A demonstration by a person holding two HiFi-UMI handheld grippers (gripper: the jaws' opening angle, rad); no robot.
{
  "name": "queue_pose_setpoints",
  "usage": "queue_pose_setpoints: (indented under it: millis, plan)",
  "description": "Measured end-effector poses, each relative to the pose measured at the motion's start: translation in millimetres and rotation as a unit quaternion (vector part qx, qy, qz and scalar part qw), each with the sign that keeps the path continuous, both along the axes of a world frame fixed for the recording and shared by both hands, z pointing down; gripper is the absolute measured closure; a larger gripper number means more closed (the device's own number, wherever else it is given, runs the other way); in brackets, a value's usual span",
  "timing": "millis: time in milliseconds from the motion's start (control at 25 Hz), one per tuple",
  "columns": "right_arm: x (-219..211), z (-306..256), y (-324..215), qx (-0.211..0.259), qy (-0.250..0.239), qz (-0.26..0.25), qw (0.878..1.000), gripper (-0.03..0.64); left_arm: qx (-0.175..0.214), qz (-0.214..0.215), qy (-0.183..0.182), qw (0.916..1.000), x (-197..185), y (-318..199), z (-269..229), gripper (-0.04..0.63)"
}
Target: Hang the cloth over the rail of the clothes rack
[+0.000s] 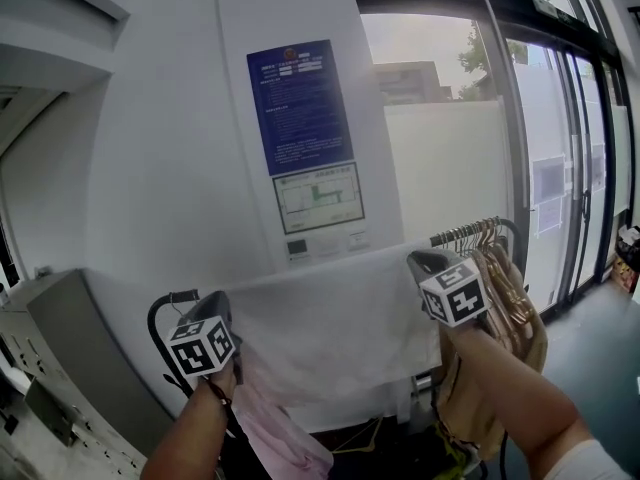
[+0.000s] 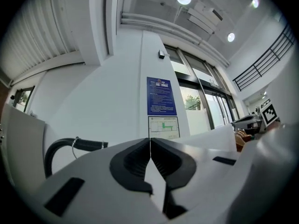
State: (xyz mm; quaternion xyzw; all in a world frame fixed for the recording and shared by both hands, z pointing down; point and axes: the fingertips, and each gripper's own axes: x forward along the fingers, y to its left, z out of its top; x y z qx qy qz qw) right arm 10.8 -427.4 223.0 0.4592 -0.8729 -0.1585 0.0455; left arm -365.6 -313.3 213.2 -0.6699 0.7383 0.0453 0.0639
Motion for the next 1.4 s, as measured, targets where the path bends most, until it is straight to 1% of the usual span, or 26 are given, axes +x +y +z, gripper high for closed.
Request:
queue_pose_setpoints:
  millis: [80, 240, 360, 480, 600, 800, 1200, 1400]
  plan:
    - [-18, 22, 18, 0.003, -0.005, -0.023, 1.0, 0.614, 0.001, 0.019, -0.006, 0.9998, 26, 2, 18, 0.588]
    - [-57, 80, 50, -0.037, -0.037, -0.079, 0.996, 0.615, -0.003, 0.068, -0.009, 0.9976, 85, 7, 68, 0.588]
    - [-87, 114, 74, -0.044, -0.043, -0.1, 0.993, 0.615, -0.012, 0.098, -0.002, 0.9951, 128, 9, 108, 0.588]
    - [-110, 142, 87, -0.061, -0.067, -0.114, 0.989, 0.615, -0.018, 0.109, 0.012, 0.9938, 156, 7, 142, 0.588]
    - [-120, 160, 91, -0.079, -0.085, -0.121, 0.986, 0.615, -0.022, 0.113, 0.018, 0.9932, 175, 3, 163, 0.588]
    - [-126, 160, 93, -0.079, -0.088, -0.128, 0.985, 0.617, -0.036, 0.118, 0.04, 0.9916, 180, -3, 183, 0.588]
    - [-126, 152, 88, -0.074, -0.091, -0.128, 0.985, 0.617, -0.036, 0.113, 0.035, 0.9923, 174, -14, 183, 0.589]
    - [-127, 152, 83, -0.075, -0.092, -0.127, 0.985, 0.617, -0.03, 0.111, 0.022, 0.9931, 172, -19, 180, 0.589]
